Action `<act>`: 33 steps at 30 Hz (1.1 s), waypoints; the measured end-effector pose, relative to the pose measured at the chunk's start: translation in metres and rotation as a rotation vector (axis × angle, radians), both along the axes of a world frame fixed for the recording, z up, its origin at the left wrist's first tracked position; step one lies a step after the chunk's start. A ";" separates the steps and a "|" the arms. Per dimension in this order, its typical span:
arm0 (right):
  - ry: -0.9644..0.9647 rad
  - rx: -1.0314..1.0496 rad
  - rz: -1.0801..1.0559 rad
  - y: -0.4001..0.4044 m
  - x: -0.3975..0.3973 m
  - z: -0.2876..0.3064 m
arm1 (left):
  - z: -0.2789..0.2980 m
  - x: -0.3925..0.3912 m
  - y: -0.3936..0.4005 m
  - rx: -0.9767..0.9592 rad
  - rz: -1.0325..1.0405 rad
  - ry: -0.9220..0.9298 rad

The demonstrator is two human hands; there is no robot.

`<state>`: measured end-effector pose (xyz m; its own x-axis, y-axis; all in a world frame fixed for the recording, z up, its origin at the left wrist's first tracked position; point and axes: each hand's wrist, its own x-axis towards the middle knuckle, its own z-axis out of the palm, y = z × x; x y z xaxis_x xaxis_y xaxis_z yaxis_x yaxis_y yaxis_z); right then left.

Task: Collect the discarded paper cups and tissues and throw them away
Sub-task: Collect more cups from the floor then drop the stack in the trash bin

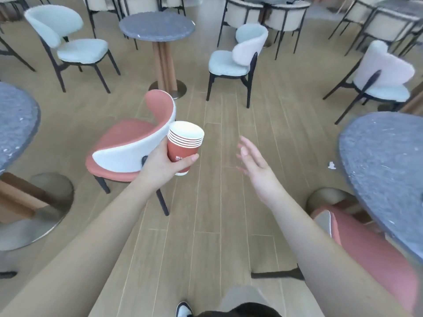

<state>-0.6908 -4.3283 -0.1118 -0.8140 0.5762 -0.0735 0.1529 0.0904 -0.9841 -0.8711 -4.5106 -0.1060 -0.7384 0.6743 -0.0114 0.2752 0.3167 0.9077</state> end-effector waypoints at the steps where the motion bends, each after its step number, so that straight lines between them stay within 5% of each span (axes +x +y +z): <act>1: -0.005 0.006 -0.029 0.010 0.001 0.001 | -0.001 -0.005 0.016 0.007 -0.028 -0.003; 23: 0.096 -0.061 -0.433 0.306 0.012 0.001 | 0.007 -0.041 0.394 -0.033 -0.321 -0.036; 33: 0.083 -0.084 -0.519 0.406 -0.056 -0.014 | -0.008 -0.103 0.520 -0.017 -0.450 -0.107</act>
